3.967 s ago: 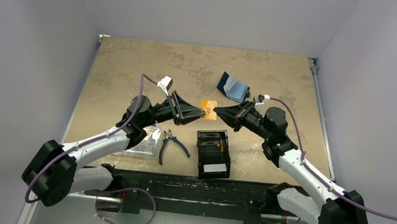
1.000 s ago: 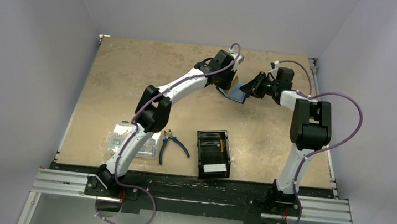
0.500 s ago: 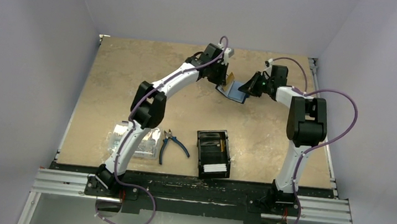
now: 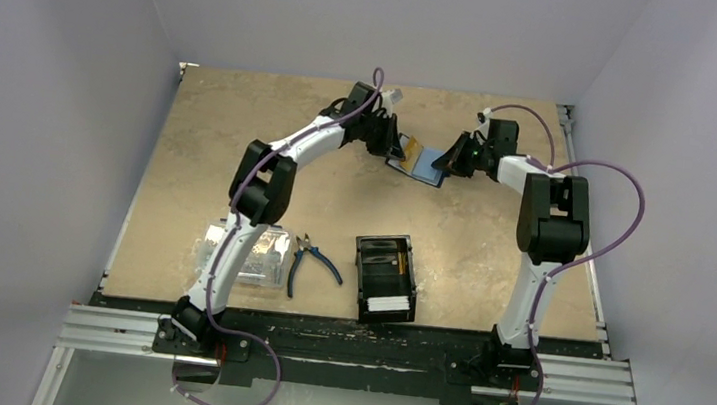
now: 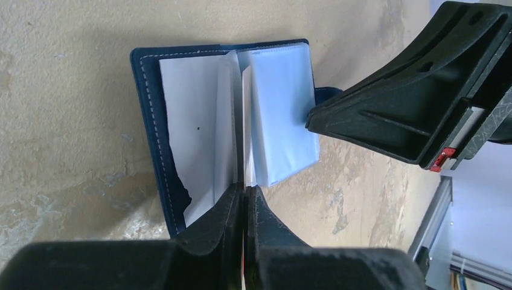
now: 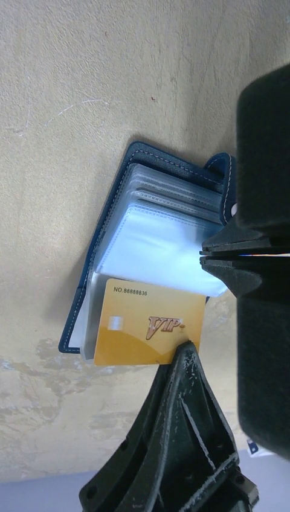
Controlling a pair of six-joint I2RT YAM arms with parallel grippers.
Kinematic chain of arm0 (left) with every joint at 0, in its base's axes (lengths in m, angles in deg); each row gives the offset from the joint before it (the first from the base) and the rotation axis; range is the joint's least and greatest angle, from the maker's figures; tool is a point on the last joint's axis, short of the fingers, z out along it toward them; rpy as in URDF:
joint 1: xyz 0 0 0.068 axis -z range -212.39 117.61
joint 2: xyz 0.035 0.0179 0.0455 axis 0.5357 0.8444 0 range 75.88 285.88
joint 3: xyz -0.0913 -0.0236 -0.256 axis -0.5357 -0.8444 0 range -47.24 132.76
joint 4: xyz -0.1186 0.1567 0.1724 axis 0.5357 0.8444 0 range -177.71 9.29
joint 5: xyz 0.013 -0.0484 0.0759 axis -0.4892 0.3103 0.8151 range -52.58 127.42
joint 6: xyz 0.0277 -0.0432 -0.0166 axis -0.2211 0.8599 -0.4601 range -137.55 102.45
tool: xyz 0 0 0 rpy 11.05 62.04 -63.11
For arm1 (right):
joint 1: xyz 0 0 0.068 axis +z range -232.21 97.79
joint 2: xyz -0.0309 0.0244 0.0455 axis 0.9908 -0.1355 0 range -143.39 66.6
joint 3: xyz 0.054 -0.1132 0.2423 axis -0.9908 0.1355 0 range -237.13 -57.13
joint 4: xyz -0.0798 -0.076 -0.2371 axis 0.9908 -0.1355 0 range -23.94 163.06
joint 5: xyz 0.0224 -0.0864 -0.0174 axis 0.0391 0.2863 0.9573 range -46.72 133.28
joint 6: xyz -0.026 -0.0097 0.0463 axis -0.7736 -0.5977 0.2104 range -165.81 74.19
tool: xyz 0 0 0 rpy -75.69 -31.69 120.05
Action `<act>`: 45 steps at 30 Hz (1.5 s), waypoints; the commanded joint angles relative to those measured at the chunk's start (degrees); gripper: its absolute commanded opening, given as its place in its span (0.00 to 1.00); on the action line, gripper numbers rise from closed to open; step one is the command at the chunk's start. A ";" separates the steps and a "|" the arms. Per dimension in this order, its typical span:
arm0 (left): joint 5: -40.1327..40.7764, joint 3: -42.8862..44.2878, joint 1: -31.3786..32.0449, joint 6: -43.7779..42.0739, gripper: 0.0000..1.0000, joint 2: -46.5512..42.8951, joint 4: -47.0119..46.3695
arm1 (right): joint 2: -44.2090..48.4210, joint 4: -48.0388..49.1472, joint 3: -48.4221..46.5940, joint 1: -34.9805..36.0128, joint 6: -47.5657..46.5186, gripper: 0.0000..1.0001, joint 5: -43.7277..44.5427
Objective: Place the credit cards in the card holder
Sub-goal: Insert the credit card into the card holder.
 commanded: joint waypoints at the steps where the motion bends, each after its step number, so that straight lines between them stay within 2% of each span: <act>1: -5.84 -2.37 -0.60 4.98 0.00 -0.11 -7.02 | -1.22 -0.97 -1.79 -0.02 -1.79 0.00 1.65; 10: -10.34 -9.33 -2.72 13.93 0.00 -1.69 -18.30 | -1.89 -0.77 -1.60 0.06 -1.71 0.00 1.48; 22: -12.14 -11.59 -3.46 19.68 0.00 -3.02 -26.18 | -2.38 -0.73 -1.70 0.15 -1.79 0.00 1.47; 33: -13.14 -14.40 -3.44 22.11 0.00 -3.10 -30.06 | -2.51 -0.98 -1.89 0.31 -1.88 0.00 1.21; 41: -15.69 -17.85 -3.68 28.17 0.00 -3.42 -36.24 | -2.65 -1.35 -2.06 0.32 -1.96 0.00 1.37; 45: -16.07 -18.18 -3.71 28.82 0.00 -3.12 -35.36 | -2.70 -1.56 -2.13 0.34 -1.97 0.00 1.68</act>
